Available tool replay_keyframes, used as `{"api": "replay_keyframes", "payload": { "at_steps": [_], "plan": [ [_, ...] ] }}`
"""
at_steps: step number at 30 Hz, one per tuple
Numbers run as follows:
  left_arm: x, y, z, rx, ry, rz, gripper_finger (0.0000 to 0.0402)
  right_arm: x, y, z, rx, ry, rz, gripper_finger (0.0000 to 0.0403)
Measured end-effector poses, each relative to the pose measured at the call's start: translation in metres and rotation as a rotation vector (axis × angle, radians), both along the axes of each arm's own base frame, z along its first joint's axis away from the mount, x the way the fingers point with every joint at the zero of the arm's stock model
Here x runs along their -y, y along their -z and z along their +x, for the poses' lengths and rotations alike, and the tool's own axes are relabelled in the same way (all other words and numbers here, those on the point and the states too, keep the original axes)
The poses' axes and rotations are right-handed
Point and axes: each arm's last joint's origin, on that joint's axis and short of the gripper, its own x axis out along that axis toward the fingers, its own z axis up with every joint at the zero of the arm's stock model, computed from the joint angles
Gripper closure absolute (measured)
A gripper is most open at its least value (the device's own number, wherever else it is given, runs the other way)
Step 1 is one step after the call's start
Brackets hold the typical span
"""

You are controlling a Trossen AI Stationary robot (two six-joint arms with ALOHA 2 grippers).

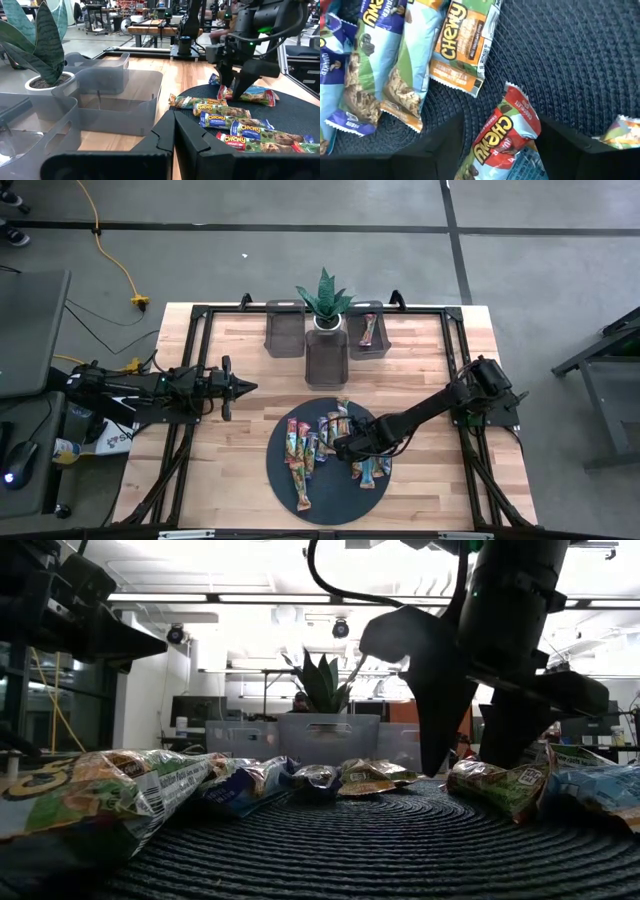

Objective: Pick and place Granola Bars by type
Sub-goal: Put the red granola bar into the right black bin

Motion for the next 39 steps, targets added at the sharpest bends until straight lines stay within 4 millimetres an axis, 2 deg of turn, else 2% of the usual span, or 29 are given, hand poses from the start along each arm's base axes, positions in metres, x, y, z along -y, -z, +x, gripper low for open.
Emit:
{"api": "replay_keyframes", "payload": {
  "at_steps": [9, 39],
  "plan": [
    [0.0, 0.0, 0.0, 0.0, 0.0, 0.0, 0.04, -0.0014, 0.0072, 0.0011, -0.026, -0.009, 0.018, 0.0211],
    [0.0, 0.0, 0.0, 0.0, 0.0, 0.0, 0.04, -0.0034, 0.0077, 0.0034, -0.013, -0.022, 0.054, 0.0319]
  ]
}}
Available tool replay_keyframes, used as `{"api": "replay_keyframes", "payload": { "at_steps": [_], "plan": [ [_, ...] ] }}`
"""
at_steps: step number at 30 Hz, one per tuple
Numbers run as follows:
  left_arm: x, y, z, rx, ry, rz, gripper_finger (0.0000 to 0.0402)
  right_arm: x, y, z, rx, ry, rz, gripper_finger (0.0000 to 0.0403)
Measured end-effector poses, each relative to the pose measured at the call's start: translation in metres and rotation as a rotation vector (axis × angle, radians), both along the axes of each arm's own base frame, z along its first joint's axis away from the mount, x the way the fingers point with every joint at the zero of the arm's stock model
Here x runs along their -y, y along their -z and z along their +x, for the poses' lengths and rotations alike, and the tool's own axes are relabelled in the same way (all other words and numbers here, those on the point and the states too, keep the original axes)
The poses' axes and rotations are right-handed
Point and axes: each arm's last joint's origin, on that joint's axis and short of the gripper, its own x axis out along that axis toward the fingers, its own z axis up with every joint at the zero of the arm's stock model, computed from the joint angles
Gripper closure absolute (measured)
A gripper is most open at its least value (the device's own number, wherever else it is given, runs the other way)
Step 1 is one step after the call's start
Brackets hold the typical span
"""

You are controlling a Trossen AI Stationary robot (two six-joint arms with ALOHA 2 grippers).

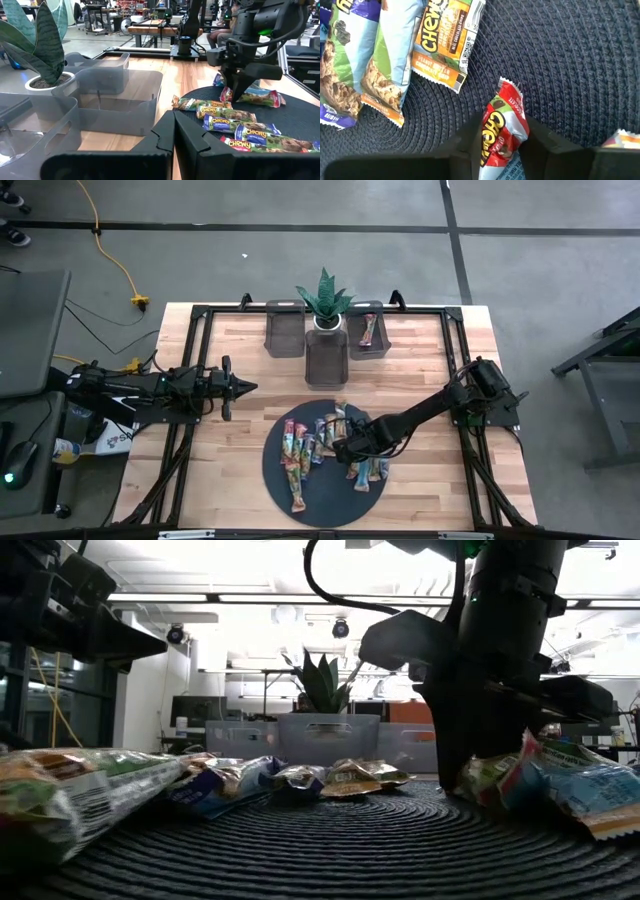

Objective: Pick and place Granola Bars by type
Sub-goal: Put the red granola bar into the right black bin

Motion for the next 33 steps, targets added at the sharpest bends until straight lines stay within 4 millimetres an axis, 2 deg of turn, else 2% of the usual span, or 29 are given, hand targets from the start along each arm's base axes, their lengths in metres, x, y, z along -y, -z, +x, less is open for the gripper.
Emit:
{"api": "replay_keyframes", "payload": {
  "at_steps": [10, 20, 26, 33],
  "plan": [
    [0.0, 0.0, 0.0, 0.0, 0.0, 0.0, 0.04, 0.0, -0.002, 0.001, 0.02, -0.018, 0.005, 0.0345],
    [0.0, 0.0, 0.0, 0.0, 0.0, 0.0, 0.04, 0.001, -0.02, -0.001, 0.077, -0.045, 0.01, 0.0348],
    [0.0, 0.0, 0.0, 0.0, 0.0, 0.0, 0.04, 0.001, -0.038, -0.001, 0.151, -0.08, 0.01, 0.0356],
    [0.0, 0.0, 0.0, 0.0, 0.0, 0.0, 0.04, 0.005, -0.07, -0.007, 0.267, -0.12, -0.024, 0.0356]
  ]
}}
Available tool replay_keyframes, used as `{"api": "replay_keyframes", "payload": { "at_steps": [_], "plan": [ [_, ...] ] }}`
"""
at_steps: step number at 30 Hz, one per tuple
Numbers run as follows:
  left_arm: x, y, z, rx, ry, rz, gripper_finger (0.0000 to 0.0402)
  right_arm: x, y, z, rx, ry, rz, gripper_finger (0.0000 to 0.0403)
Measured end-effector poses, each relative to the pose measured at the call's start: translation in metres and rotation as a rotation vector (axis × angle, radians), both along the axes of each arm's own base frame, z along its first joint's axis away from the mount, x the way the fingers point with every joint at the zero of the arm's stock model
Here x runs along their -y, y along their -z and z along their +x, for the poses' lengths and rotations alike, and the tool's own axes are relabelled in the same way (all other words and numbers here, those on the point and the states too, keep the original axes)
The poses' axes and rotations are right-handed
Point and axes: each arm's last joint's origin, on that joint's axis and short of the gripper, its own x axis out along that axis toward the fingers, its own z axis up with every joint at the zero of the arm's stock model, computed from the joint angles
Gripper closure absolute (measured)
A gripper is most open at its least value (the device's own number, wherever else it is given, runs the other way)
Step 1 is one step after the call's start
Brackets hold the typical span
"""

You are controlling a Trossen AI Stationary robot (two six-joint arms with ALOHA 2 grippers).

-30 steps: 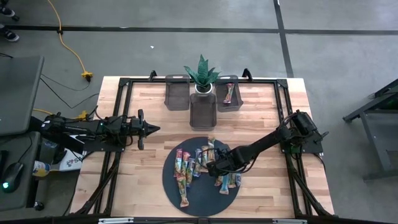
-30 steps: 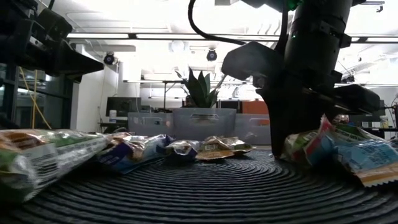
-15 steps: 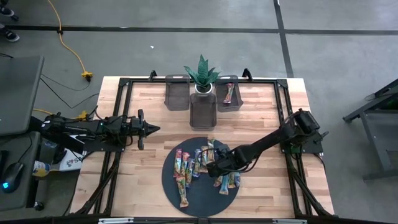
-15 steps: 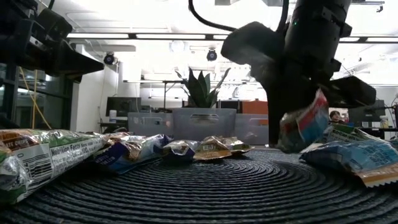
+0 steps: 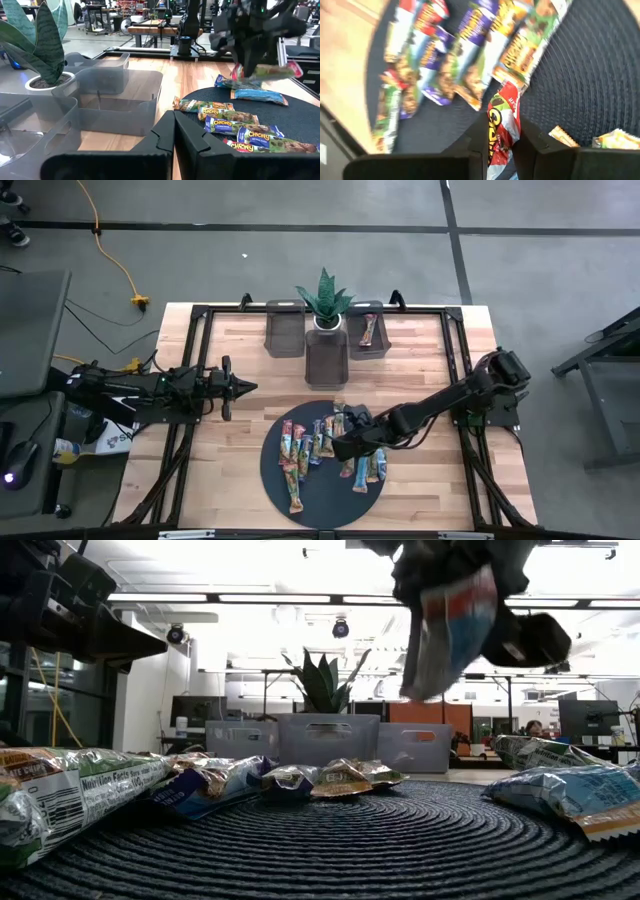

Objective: Pick and place Granola Bars by type
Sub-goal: Put the red granola bar into the right black bin

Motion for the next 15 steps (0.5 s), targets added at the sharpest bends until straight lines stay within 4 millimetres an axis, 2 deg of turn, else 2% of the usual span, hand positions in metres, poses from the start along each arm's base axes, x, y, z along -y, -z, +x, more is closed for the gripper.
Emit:
{"api": "replay_keyframes", "payload": {
  "at_steps": [6, 15],
  "plan": [
    [0.0, 0.0, 0.0, 0.0, 0.0, 0.0, 0.04, 0.01, -0.039, -0.018, 0.096, -0.004, -0.062, 0.036],
    [0.0, 0.0, 0.0, -0.001, 0.0, 0.0, 0.04, 0.033, -0.099, -0.062, 0.237, 0.03, -0.199, 0.0358]
  ]
}}
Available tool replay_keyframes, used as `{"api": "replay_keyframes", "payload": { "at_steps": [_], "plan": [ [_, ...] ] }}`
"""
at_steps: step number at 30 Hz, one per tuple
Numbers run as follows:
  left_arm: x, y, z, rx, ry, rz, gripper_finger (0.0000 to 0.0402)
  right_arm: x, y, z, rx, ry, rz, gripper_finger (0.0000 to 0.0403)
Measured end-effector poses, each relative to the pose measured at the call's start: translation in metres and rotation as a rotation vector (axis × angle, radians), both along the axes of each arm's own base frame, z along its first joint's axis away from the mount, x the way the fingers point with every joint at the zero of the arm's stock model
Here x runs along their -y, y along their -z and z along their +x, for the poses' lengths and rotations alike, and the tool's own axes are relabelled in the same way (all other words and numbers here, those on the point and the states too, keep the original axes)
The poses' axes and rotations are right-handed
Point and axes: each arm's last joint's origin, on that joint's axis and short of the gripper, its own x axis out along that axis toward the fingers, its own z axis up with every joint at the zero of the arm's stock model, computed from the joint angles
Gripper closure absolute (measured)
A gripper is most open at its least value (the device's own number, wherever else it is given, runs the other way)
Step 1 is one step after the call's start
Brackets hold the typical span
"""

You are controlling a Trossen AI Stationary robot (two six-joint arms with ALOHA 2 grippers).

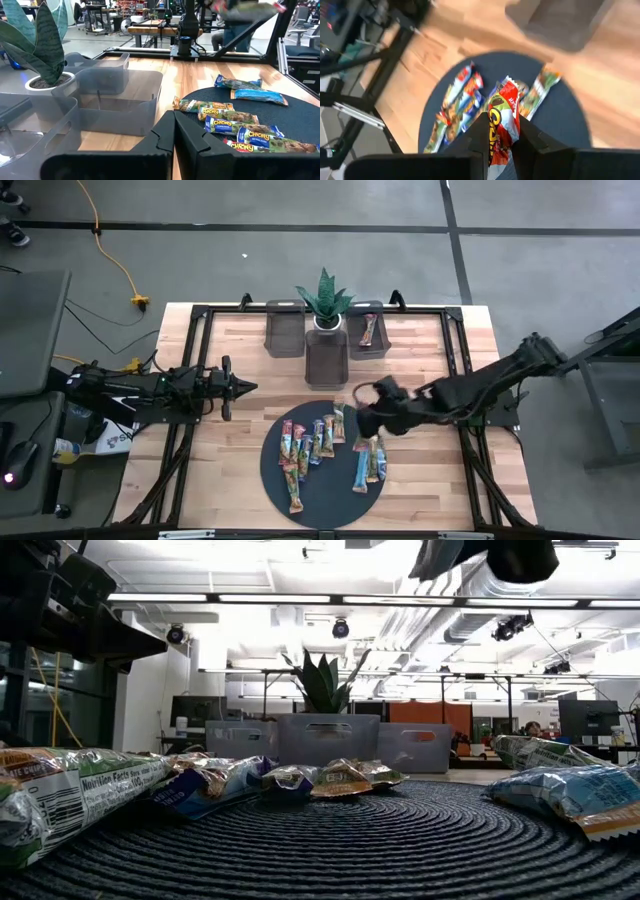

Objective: Pick and place Granola Bars by type
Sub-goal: Put the red granola bar into the right black bin

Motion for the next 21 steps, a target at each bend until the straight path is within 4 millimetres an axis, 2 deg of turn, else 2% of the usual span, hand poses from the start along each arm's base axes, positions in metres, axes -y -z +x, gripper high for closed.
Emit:
{"api": "replay_keyframes", "payload": {
  "at_steps": [5, 10, 16, 21],
  "plan": [
    [0.0, 0.0, 0.0, 0.0, 0.0, 0.0, 0.04, 0.014, -0.02, -0.026, 0.023, 0.037, -0.1, 0.0361],
    [0.0, 0.0, 0.0, 0.0, 0.0, 0.0, 0.04, 0.026, -0.028, -0.044, 0.005, 0.092, -0.256, 0.0358],
    [0.0, 0.0, 0.0, 0.0, 0.0, 0.0, 0.04, 0.043, -0.026, -0.044, -0.074, 0.141, -0.397, 0.0361],
    [0.0, 0.0, 0.0, 0.0, 0.0, 0.0, 0.04, 0.068, -0.024, -0.037, -0.134, 0.199, -0.446, 0.036]
  ]
}}
